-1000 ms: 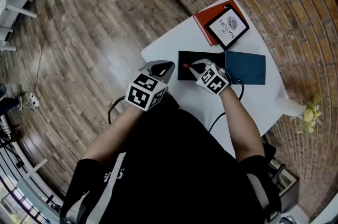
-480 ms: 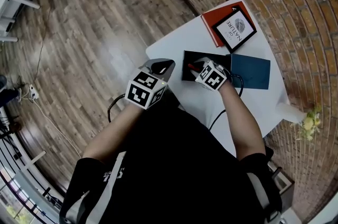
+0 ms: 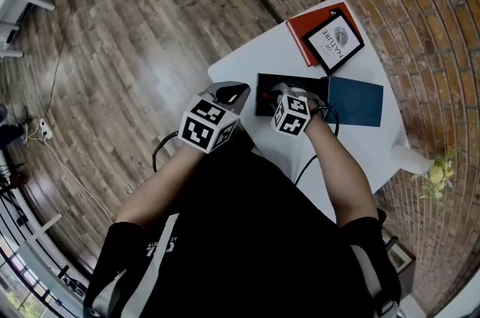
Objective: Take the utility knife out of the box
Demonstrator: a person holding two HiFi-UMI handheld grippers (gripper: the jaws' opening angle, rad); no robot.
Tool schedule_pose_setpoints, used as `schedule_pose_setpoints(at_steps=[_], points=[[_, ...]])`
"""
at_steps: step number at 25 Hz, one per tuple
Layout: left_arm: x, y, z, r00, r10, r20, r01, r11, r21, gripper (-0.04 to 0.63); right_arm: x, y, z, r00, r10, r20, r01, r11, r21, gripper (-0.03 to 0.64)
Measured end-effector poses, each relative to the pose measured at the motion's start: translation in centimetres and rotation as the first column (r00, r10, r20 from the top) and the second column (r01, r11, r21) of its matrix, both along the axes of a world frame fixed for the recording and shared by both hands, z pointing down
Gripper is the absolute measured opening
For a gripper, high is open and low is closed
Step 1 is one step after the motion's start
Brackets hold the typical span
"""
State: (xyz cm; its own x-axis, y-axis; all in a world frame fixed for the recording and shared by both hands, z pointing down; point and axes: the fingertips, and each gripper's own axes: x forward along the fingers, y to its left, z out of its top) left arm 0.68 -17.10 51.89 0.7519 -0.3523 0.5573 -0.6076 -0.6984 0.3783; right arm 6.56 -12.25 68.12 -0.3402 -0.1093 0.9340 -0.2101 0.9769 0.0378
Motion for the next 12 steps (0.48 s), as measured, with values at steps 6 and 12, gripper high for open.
schedule_pose_setpoints(at_steps=[6,12], points=[[-0.9,0.5,0.4,1.000,-0.018,0.000,0.018,1.000,-0.014,0.008,0.5,0.2,-0.5,0.996,0.083,0.045,-0.082,0.996,-0.024,0.052],[-0.8,0.9,0.8,1.000,-0.005,-0.005,0.005,0.999,-0.032,0.008,1.5,-0.5,-2.6,0.970,0.209,0.121,-0.207,0.978,-0.027,0.049]])
